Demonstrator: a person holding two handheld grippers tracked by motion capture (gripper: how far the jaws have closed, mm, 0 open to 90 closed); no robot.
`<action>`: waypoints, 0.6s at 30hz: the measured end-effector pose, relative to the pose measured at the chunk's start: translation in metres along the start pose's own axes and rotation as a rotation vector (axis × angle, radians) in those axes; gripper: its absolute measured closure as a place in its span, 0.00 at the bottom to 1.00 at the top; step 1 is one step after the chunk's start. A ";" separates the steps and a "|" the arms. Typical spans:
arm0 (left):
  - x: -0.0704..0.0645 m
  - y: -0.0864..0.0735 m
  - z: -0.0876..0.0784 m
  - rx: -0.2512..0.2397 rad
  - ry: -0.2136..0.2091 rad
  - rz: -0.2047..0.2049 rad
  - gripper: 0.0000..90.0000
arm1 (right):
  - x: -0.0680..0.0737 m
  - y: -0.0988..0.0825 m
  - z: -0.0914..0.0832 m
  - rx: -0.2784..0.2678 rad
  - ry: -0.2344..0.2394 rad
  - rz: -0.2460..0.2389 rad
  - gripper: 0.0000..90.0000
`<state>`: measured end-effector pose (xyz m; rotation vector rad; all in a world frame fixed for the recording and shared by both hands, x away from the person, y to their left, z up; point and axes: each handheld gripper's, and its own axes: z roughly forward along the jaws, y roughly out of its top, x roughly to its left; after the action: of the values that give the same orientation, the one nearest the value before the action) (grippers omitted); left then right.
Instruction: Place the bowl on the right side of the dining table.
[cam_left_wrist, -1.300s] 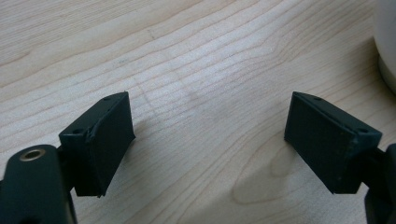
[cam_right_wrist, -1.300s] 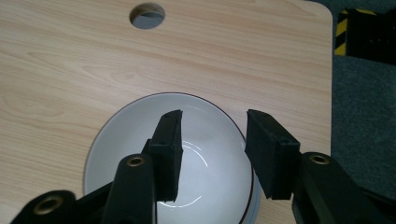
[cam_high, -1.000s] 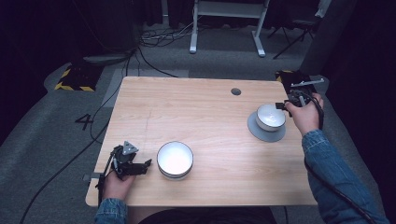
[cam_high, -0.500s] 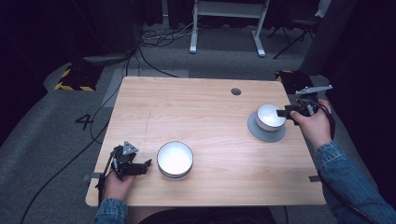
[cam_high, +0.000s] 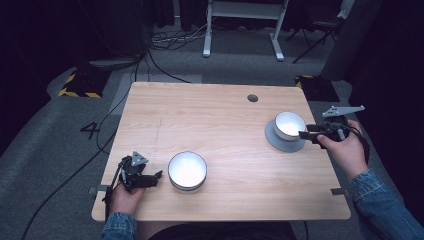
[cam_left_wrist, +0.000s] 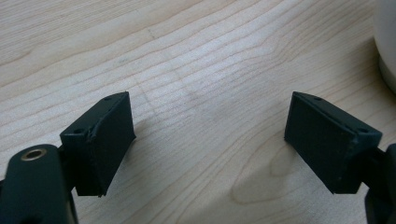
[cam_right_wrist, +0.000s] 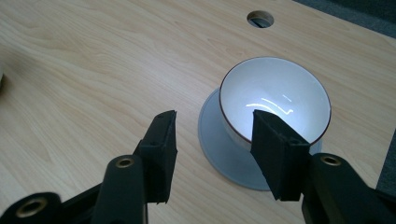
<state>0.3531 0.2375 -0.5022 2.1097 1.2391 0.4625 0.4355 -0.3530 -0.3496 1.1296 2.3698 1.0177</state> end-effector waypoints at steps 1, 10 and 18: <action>0.000 0.000 0.000 0.000 0.000 0.000 0.18 | 0.000 -0.002 0.000 0.000 0.000 -0.002 0.57; 0.000 0.000 0.000 0.000 0.000 0.000 0.18 | 0.006 -0.026 -0.002 0.002 0.031 -0.021 0.57; 0.000 0.000 0.000 0.000 0.000 0.000 0.18 | 0.013 -0.052 0.000 -0.001 0.052 -0.028 0.57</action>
<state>0.3531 0.2375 -0.5022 2.1098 1.2393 0.4621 0.3993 -0.3655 -0.3864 1.0787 2.4187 1.0511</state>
